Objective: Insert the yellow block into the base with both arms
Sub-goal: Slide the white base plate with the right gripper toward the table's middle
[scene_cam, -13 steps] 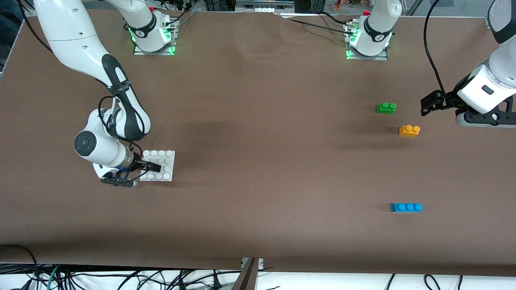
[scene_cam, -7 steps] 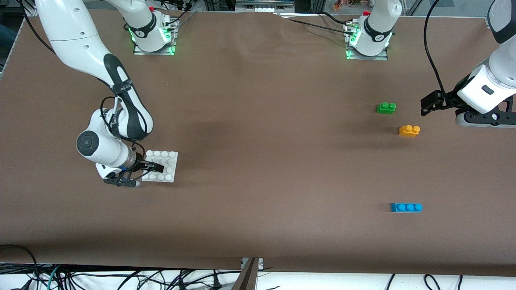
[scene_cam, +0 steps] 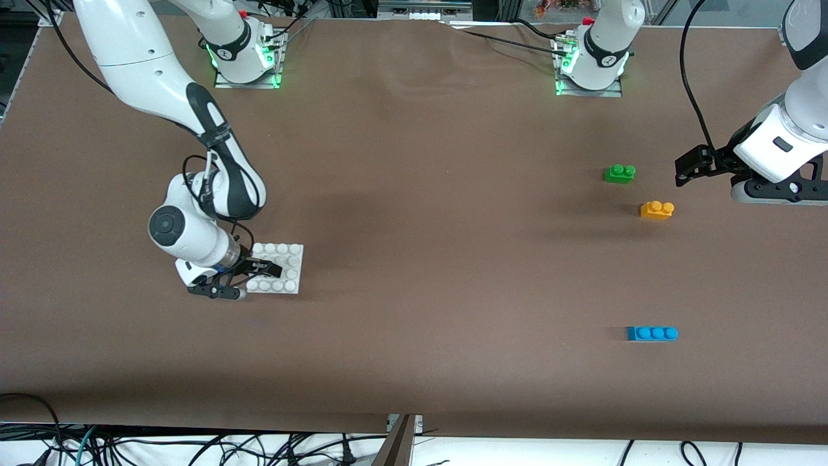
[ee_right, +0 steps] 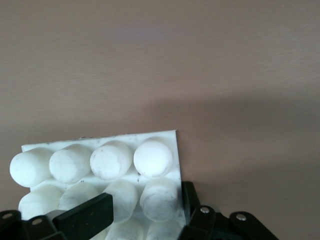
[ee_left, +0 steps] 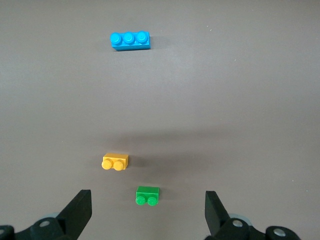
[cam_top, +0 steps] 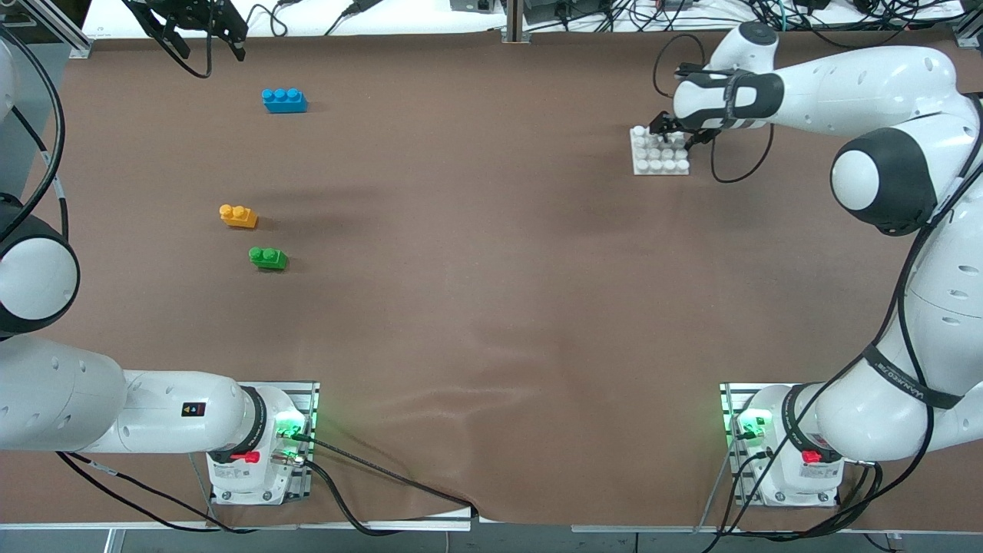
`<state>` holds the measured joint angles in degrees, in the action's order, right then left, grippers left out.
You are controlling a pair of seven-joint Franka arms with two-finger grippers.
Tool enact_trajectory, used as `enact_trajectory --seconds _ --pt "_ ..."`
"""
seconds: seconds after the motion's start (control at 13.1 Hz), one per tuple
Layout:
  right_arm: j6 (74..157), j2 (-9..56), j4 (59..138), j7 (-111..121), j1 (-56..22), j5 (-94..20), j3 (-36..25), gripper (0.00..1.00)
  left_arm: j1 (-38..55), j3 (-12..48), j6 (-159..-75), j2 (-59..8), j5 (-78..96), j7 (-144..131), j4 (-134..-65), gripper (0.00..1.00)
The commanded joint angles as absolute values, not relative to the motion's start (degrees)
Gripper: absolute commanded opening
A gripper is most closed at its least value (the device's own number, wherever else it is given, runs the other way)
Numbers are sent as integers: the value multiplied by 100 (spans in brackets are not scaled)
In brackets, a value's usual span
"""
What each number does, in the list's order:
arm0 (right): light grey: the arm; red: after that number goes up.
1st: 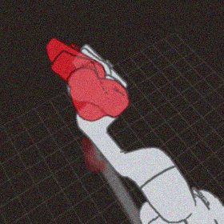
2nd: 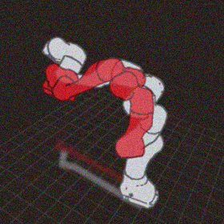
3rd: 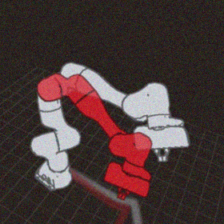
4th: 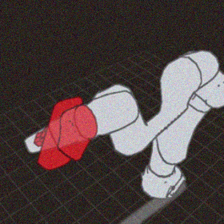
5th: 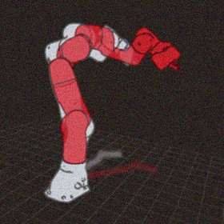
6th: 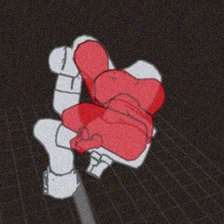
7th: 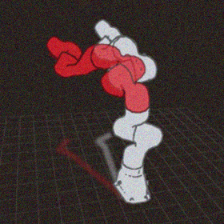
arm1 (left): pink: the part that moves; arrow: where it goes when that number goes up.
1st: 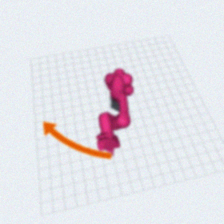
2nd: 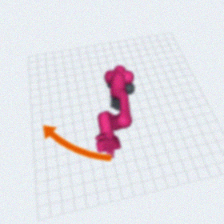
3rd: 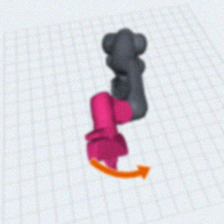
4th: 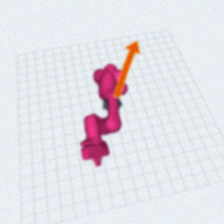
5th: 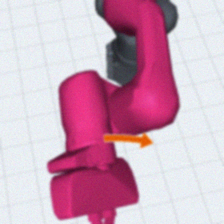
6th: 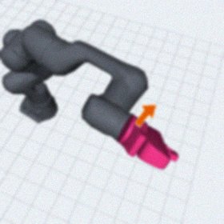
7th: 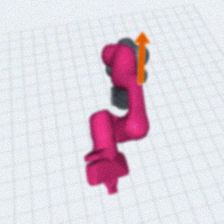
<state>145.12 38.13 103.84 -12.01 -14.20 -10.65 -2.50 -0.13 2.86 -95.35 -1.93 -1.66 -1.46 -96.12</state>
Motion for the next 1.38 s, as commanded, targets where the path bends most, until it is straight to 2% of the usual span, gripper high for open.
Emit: enact_trajectory --seconds 0.0,0.69,1.3 --pt "14835 4034 10380 -1642 -1748 -1204 -229 63 -18 264 -9475 -185 18 -114 -9571 100" --pt "15362 4210 10327 -2460 -2803 -1204 -229 64 -17 264 -9475 -185 18 -114 -9571 100" --pt "15618 4903 9476 -3636 -3690 -1178 -264 64 -18 264 -9475 -185 18 -114 -9571 100"
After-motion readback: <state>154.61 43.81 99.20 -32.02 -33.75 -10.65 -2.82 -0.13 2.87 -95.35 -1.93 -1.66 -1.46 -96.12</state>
